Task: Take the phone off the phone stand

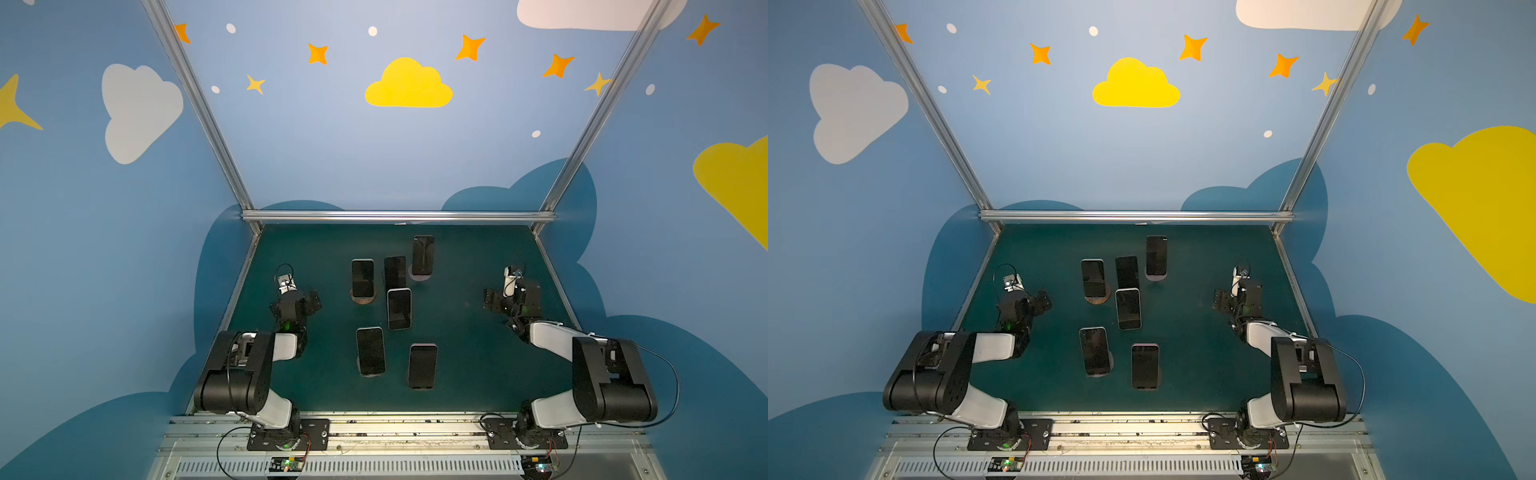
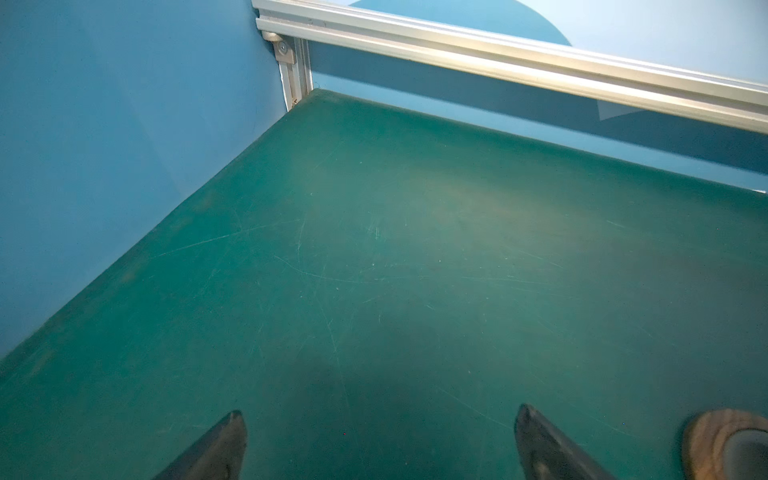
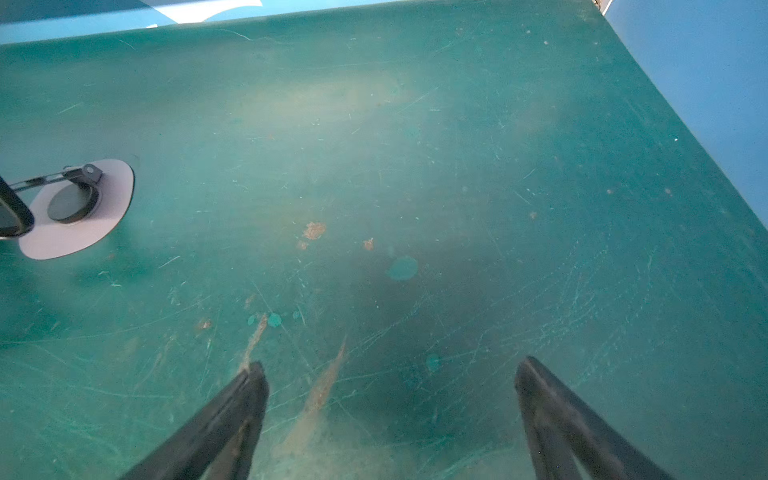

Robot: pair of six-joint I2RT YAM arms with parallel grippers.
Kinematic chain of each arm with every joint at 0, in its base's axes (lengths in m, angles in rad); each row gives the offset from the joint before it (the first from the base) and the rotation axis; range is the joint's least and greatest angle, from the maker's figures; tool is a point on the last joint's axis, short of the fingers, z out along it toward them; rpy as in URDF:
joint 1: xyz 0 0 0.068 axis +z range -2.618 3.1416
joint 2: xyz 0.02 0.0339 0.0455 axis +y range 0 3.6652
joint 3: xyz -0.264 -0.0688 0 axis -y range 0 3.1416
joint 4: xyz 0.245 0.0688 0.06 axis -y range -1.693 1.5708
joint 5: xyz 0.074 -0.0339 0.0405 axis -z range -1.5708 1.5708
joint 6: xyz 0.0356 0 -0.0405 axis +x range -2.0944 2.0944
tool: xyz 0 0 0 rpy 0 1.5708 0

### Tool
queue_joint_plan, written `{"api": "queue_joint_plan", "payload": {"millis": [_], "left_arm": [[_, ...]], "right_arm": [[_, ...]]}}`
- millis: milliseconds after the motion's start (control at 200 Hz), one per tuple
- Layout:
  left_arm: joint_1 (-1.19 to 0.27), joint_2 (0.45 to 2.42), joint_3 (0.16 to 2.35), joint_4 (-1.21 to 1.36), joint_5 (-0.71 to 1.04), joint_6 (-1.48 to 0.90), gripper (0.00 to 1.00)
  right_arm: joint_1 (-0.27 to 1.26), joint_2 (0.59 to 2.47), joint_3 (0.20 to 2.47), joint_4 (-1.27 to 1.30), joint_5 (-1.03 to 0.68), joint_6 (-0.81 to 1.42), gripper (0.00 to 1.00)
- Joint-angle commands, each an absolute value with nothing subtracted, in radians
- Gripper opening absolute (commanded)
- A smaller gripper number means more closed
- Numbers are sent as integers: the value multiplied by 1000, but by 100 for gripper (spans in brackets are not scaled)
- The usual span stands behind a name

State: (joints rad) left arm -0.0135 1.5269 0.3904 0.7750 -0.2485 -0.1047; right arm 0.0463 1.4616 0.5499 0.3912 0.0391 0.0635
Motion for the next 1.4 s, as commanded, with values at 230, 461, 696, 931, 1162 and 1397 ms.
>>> {"api": "queue_joint_plan", "payload": {"millis": [230, 461, 696, 931, 1162, 1397], "left_arm": [[-15, 1519, 406, 770, -255, -92, 100], [-15, 1519, 405, 770, -255, -92, 100], [-15, 1518, 405, 770, -256, -92, 100], [-14, 1519, 406, 770, -256, -92, 100], [-14, 1519, 405, 770, -256, -92, 100], [-14, 1519, 405, 770, -256, -92, 100]], "right_arm": [[45, 1455, 558, 390, 34, 55, 93], [57, 1453, 553, 395, 54, 52, 93], [58, 1452, 552, 398, 63, 51, 93], [64, 1450, 548, 399, 67, 51, 93], [63, 1451, 549, 399, 67, 49, 93], [61, 1451, 550, 399, 66, 50, 93]]}}
